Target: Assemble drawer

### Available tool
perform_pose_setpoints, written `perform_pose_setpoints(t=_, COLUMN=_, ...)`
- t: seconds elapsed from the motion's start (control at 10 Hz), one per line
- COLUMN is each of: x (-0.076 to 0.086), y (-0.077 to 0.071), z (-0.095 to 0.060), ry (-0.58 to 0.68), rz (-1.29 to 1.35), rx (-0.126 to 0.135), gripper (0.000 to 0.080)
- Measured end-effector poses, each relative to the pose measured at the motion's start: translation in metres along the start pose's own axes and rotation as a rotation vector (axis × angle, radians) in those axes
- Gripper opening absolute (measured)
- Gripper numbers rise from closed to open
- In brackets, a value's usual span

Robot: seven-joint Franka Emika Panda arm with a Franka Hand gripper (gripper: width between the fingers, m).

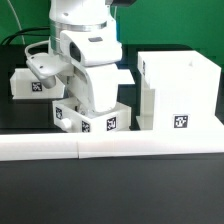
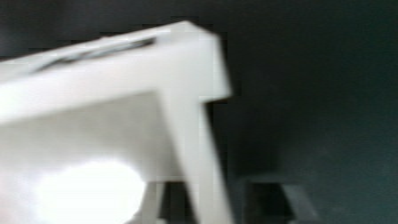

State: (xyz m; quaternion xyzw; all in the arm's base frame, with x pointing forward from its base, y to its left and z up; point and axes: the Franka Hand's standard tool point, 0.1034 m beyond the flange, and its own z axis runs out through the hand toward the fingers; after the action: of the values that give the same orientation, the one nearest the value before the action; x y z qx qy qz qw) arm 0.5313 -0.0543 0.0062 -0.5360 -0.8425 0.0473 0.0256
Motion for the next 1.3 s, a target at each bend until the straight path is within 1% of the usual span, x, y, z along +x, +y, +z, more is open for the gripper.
perform_pose_setpoints(t=0.1, x=-0.001, y=0.001, z=-0.001, ry=-0.003, rz=0.001, rx=-0.006, gripper=0.0047)
perform_pose_setpoints(t=0.4, x=-0.001, y=0.002, z=-0.002, ry=-0.002, rz=0.014, rx=-0.011, gripper=0.0047)
perform_pose_setpoints(t=0.5, x=-0.001, y=0.002, z=-0.001, ry=-0.003, rz=0.064, rx=-0.020, gripper=0.0047)
perform_pose_setpoints(t=0.6, x=0.001, y=0.003, z=-0.001, ry=-0.001, rz=0.169, rx=-0.021, gripper=0.0047)
perform_pose_setpoints(t=0.8, x=0.009, y=0.008, z=-0.002, ry=0.002, rz=0.301, rx=-0.031, gripper=0.0047)
perform_pose_setpoints(t=0.9, x=0.018, y=0.012, z=-0.001, ry=0.006, rz=0.364, rx=-0.037, gripper=0.0047)
perform_pose_setpoints(t=1.0, x=0.022, y=0.014, z=-0.002, ry=0.008, rz=0.365, rx=-0.043, gripper=0.0047)
perform_pose_setpoints(t=1.1, x=0.019, y=0.013, z=-0.002, ry=0.007, rz=0.363, rx=-0.043, gripper=0.0047)
perform_pose_setpoints(t=1.3, x=0.019, y=0.014, z=-0.002, ry=0.007, rz=0.363, rx=-0.043, gripper=0.0047)
